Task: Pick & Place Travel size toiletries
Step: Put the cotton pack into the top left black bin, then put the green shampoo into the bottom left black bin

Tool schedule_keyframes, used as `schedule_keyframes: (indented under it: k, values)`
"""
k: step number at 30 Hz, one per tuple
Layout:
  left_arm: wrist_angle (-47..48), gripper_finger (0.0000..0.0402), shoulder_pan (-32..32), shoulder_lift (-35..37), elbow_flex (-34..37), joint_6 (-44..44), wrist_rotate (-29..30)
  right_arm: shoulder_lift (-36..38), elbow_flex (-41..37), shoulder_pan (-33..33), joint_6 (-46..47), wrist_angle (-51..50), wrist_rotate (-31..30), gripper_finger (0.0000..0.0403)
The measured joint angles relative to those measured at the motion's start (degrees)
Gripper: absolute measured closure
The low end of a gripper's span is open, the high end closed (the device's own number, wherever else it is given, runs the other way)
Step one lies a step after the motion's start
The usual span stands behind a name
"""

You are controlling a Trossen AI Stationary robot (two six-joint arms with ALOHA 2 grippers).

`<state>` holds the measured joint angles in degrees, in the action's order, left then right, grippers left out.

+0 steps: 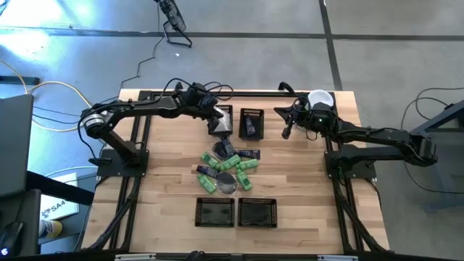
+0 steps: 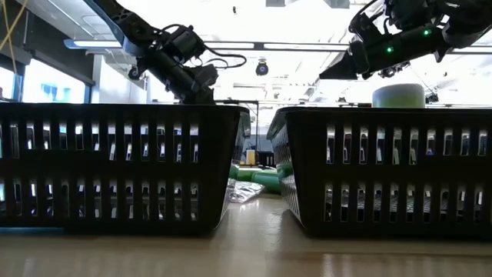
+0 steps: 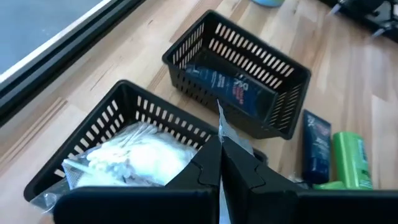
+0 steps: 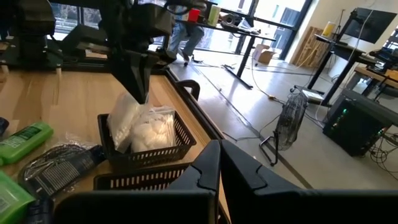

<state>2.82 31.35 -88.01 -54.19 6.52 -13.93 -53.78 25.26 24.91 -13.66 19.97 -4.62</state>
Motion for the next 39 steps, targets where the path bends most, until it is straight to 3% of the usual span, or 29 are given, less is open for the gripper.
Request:
schedule_keyframes:
  k: [18, 22, 30, 34, 39]
  values:
    - [-0.13, 0.0397, -2.16, -2.23, 0.04, -0.55, 1.14, 0.0, 0.0, 0.0, -0.14, -0.03, 0.04, 0.0398]
    - [-0.15, 0.036, -2.16, -2.23, 0.04, -0.7, 1.14, 0.0, 0.0, 0.0, -0.14, -0.03, 0.04, 0.0398]
    - [-0.73, 0.0241, -2.08, -2.24, -1.28, -1.97, 1.19, 0.0, 0.0, 0.0, -0.14, -0.06, 0.06, 0.0398]
    - [3.57, 0.0224, -1.08, -1.66, -8.03, -3.36, 0.99, 0.0, 0.0, 0.0, -0.14, -0.07, 0.08, 0.0398]
    - [13.49, 0.0231, -0.48, -1.63, -17.74, -6.29, 1.65, 0.0, 0.0, -0.15, -0.11, -0.25, 0.21, 0.0398]
